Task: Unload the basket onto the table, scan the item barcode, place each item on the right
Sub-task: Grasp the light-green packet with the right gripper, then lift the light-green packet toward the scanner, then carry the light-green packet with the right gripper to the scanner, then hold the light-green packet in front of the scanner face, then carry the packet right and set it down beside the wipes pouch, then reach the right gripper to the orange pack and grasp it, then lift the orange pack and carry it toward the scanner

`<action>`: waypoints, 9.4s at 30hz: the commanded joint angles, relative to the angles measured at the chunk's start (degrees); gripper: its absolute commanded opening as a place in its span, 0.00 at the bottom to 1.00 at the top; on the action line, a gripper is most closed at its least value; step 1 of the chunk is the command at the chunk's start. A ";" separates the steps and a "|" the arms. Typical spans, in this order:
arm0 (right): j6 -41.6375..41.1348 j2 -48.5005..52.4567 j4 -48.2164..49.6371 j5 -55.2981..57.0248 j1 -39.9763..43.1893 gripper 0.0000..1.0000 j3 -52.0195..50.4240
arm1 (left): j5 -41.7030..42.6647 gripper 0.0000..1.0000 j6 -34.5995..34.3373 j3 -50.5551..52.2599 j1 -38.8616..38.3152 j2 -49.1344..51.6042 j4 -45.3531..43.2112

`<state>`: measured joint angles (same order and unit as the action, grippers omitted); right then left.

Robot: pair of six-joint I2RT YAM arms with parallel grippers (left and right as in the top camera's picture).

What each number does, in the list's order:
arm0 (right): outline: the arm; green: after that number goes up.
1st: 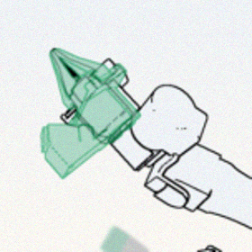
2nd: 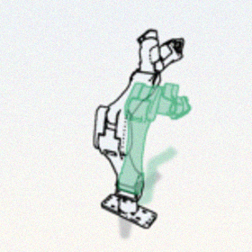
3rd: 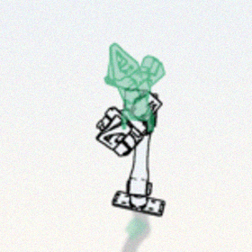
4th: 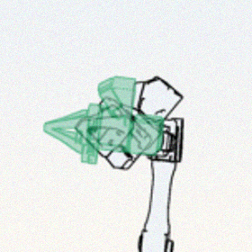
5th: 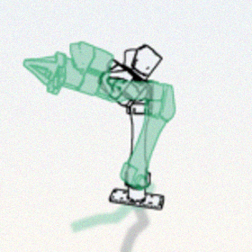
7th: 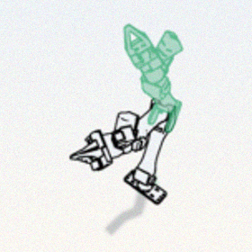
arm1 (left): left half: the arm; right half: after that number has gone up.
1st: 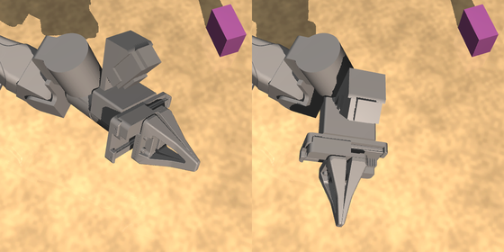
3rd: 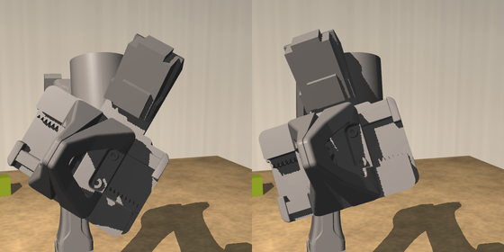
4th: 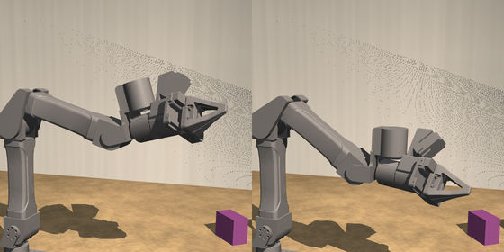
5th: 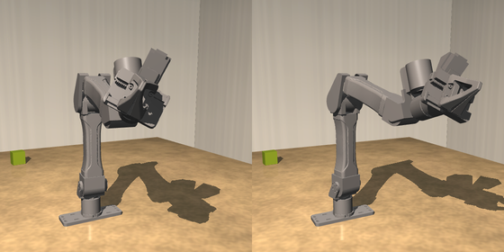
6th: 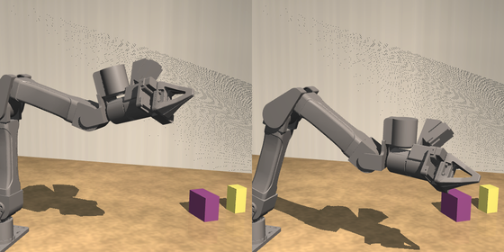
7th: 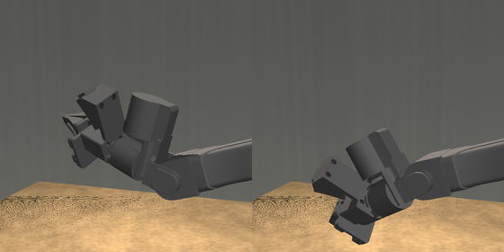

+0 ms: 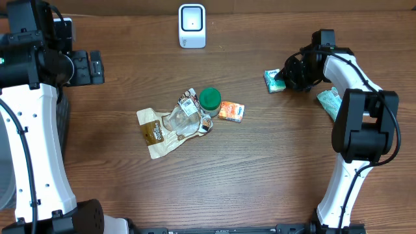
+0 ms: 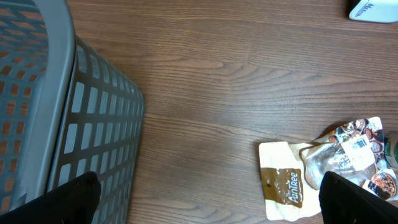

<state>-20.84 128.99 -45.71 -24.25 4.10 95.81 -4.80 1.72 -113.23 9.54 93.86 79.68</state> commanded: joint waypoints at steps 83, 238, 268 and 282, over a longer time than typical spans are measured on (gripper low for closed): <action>20.04 -8.26 21.75 54.01 -34.75 0.04 24.17 | -0.11 0.99 0.92 -0.39 0.52 -0.42 -0.20; 43.82 2.51 -21.92 10.69 -22.47 0.18 6.88 | -0.11 1.00 0.92 -0.39 0.57 -0.42 -0.20; 31.30 -2.34 -27.32 -51.47 -3.76 0.04 10.25 | -0.11 1.00 0.92 -0.39 0.57 -0.42 -0.20; 31.32 -5.40 -26.12 -65.66 -3.58 0.04 10.45 | -0.11 1.00 0.92 -0.39 0.57 -0.42 -0.20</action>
<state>10.48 128.62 -71.99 -85.52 0.34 104.27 -4.80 1.72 -113.23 9.54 93.86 79.68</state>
